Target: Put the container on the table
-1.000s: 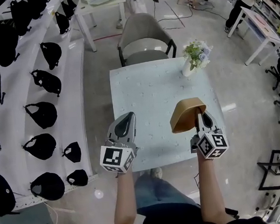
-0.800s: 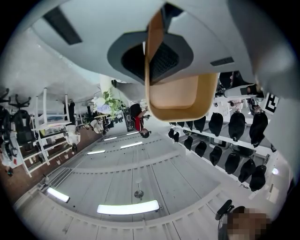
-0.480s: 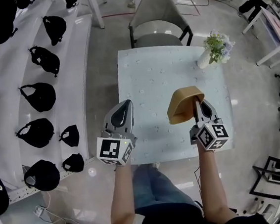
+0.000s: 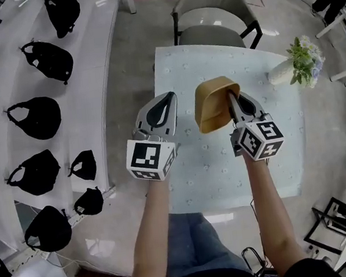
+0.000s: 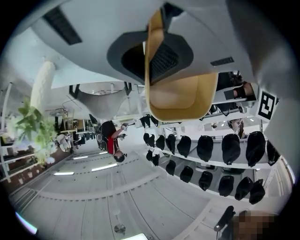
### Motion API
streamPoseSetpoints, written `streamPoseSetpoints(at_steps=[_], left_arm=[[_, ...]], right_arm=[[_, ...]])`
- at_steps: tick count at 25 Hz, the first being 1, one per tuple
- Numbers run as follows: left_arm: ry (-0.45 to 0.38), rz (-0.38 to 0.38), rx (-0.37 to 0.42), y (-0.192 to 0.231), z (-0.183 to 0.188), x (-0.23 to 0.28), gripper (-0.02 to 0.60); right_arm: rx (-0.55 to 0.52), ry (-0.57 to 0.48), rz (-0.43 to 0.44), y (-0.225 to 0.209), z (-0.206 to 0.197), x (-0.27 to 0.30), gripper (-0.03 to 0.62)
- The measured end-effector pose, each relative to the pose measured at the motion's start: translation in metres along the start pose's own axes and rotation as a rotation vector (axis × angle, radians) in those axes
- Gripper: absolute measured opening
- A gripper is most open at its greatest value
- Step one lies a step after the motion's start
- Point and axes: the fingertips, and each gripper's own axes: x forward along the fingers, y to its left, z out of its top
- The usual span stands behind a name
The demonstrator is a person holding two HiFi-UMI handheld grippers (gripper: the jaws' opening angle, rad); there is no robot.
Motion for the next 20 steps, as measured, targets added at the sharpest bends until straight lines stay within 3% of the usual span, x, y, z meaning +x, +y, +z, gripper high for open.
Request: streamPoseSetpoints(at_steps=[9, 20], left_arm=[[0.079, 0.02, -0.068, 0.058, -0.048, 0.072, 0.002], [0.239, 0.091, -0.116, 0.093, -0.108, 0.131, 0.002]], right_arm=[[-0.04, 0.135, 0.019, -0.012, -0.019, 0.13, 0.0], [-0.073, 0.437, -0.111, -0.061, -0.077, 0.202, 0.002]])
